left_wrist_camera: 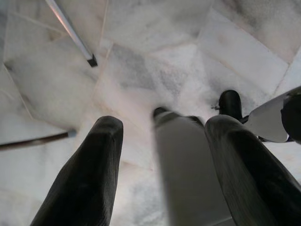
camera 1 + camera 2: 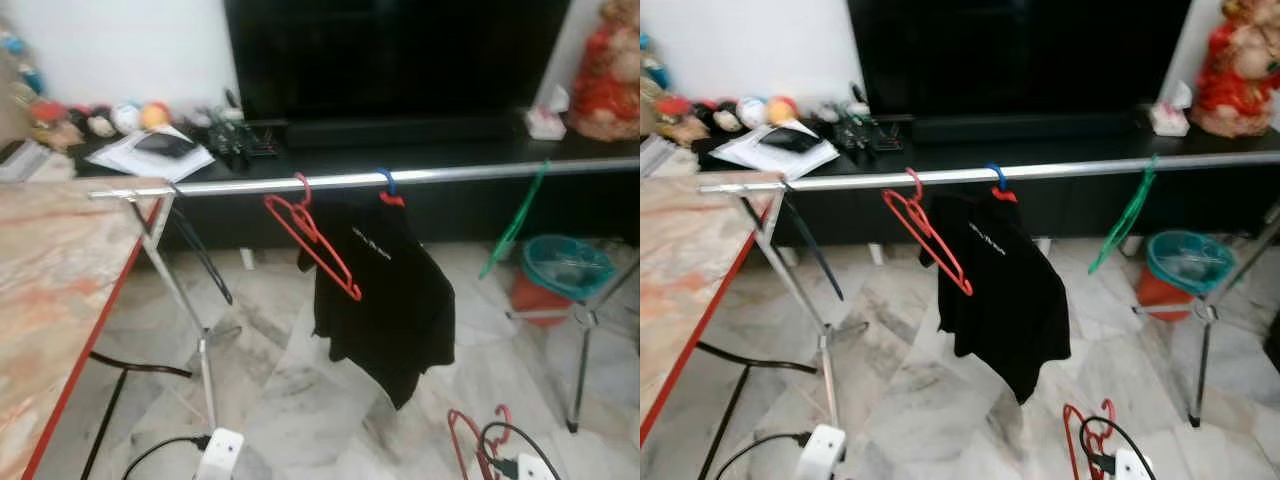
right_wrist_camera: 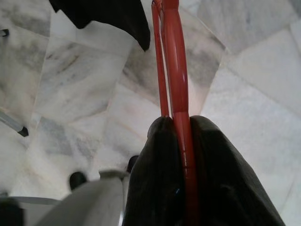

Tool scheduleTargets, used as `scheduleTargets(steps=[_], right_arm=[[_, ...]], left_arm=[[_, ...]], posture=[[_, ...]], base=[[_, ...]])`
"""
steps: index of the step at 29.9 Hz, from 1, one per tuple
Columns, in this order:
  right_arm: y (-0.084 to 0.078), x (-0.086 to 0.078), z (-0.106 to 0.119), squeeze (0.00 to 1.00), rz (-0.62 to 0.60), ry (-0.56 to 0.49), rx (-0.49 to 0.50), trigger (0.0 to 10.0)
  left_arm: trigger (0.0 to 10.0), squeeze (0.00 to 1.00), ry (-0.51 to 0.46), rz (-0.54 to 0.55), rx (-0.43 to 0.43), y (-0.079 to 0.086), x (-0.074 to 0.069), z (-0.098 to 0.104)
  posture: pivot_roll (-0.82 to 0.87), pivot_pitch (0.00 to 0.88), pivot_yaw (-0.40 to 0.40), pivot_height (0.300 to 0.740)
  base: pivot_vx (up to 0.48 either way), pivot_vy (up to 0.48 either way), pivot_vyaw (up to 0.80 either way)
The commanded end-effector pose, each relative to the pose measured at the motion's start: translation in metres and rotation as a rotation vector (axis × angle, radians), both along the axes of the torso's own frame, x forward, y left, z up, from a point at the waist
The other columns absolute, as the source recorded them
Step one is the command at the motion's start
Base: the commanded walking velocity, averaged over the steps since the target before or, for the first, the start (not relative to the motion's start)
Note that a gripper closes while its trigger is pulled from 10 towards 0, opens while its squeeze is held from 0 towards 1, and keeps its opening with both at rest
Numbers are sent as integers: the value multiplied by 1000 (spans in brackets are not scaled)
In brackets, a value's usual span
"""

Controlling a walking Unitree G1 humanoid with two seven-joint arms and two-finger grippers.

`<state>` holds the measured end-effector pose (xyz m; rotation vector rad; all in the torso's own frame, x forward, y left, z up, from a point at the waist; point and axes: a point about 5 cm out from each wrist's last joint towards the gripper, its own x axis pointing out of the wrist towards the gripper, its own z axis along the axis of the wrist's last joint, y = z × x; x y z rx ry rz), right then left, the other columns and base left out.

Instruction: Hang hanger

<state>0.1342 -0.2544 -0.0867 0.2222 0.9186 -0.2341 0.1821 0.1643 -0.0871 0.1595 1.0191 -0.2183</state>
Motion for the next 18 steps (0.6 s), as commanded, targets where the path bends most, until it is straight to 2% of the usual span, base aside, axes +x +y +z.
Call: scheduleTargets(steps=[1,4,10,18], right_arm=[[2,4,1,0,7,-18,2,10000],[2,5,1,0,9,-21,2,10000],[2,6,2,0,5,-30,0,10000],[1,8,4,0,-10,-70,-17,10000]], left_arm=[[10000,0,6,2,20,8,-1,0],[10000,0,4,6,16,3,3,1],[10000,0,1,-1,-6,-18,5,1],[10000,0,-6,-7,-21,-34,9,3]], posture=[[-5,0,-17,740],[-6,0,-17,740],[-5,0,-18,740],[-5,0,-16,740]], base=[[0,-270,0],[0,-82,0],[0,0,0],[0,0,0]])
